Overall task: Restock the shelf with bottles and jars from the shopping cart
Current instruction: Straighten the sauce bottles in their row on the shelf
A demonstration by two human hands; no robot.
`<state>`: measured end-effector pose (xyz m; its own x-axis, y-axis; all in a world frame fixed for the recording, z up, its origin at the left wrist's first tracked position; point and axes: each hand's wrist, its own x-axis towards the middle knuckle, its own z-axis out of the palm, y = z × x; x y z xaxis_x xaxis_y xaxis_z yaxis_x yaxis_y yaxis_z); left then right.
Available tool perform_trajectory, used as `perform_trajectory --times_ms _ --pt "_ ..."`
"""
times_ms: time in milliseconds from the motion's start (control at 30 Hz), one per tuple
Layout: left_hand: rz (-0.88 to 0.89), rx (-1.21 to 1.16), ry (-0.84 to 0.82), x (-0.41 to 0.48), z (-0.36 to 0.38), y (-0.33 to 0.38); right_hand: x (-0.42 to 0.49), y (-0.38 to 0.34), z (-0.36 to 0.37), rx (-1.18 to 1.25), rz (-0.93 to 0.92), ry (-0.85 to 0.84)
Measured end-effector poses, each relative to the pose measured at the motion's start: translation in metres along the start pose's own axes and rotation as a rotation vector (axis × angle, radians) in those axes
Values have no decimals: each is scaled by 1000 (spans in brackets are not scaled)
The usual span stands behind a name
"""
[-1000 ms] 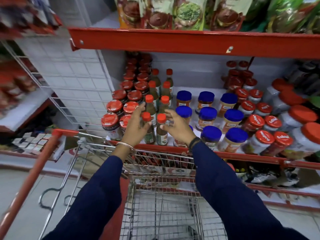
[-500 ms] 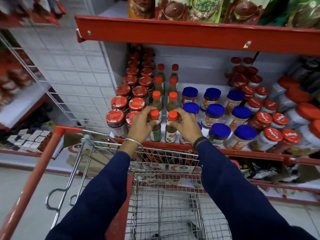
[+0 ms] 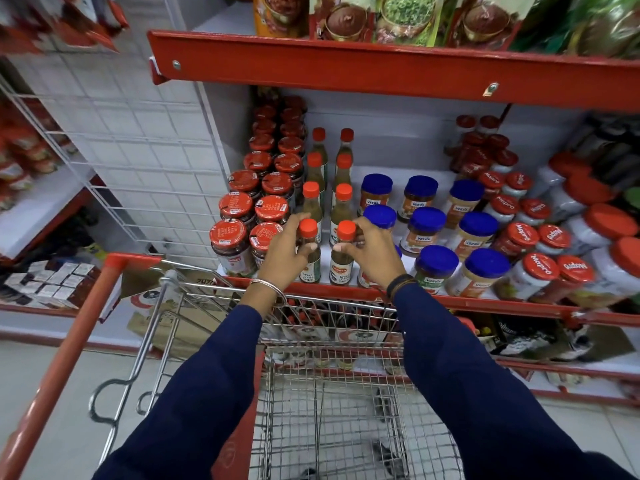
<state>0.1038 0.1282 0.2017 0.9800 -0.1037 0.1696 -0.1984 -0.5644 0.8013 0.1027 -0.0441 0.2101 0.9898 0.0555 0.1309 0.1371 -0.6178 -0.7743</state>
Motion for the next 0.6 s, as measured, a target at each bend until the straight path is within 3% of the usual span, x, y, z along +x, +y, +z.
perform_trajectory --times_ms 300,600 --pt "20 60 102 -1 -3 4 5 -1 -2 123 47 -59" --pt "51 107 103 1 -6 7 5 1 2 42 29 -36"
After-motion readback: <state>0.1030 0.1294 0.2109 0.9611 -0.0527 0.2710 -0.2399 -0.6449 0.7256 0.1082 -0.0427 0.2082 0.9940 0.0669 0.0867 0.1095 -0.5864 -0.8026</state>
